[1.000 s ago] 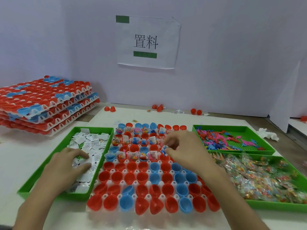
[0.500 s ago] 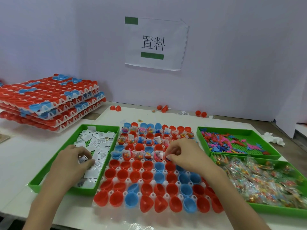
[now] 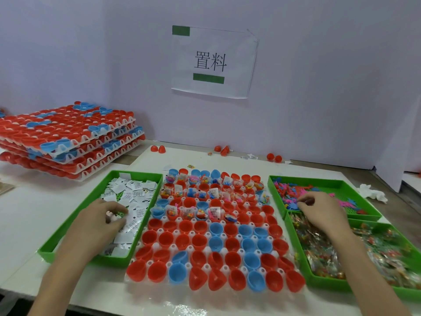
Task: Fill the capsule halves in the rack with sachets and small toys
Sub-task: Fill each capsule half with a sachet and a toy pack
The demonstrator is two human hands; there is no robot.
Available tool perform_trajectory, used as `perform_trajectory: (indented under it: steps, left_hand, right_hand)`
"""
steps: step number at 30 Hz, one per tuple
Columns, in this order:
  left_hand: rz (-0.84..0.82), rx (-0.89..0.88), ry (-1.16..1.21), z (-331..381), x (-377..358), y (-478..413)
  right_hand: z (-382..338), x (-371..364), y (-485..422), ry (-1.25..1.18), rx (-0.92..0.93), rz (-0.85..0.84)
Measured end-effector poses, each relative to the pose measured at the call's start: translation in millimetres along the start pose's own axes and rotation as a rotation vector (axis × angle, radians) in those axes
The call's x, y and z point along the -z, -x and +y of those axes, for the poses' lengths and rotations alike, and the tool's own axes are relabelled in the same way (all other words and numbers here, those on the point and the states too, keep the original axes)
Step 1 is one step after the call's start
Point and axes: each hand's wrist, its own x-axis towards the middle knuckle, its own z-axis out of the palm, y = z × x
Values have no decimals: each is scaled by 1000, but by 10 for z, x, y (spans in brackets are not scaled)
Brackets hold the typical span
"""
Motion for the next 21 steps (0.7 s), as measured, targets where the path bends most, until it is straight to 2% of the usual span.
perform_trajectory:
  steps: [7,18,21]
  left_hand:
    - [3,32,-60,15,-12,-15]
    - [52,49,25,27,-14,3]
    - [116,12,45,20,-15,13]
  right_hand:
    - [44,-61,-44,-207,47,47]
    - [42,-32,17,-497,127,142]
    - [44,-13,39,-542,146,181]
